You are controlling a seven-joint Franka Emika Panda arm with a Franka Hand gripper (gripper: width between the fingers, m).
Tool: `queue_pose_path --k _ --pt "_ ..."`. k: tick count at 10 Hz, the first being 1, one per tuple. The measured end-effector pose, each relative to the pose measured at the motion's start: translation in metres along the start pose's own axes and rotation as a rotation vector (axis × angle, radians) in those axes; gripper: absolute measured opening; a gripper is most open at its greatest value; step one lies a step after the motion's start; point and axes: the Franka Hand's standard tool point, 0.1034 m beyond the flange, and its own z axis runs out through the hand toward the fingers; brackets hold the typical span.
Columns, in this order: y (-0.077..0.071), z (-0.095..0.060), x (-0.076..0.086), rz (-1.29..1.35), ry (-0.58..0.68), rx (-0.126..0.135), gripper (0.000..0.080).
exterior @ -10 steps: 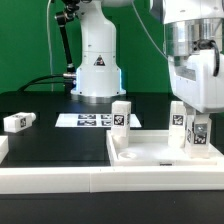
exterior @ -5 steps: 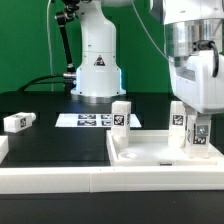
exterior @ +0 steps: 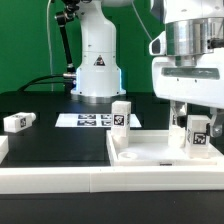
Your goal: Assemble square table
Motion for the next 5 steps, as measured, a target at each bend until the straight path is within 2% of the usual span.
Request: queue_pose_path --k 5 --pt "-0.0013 0.0007 -0.0043 -0.326 0.007 -0.007 0.0649"
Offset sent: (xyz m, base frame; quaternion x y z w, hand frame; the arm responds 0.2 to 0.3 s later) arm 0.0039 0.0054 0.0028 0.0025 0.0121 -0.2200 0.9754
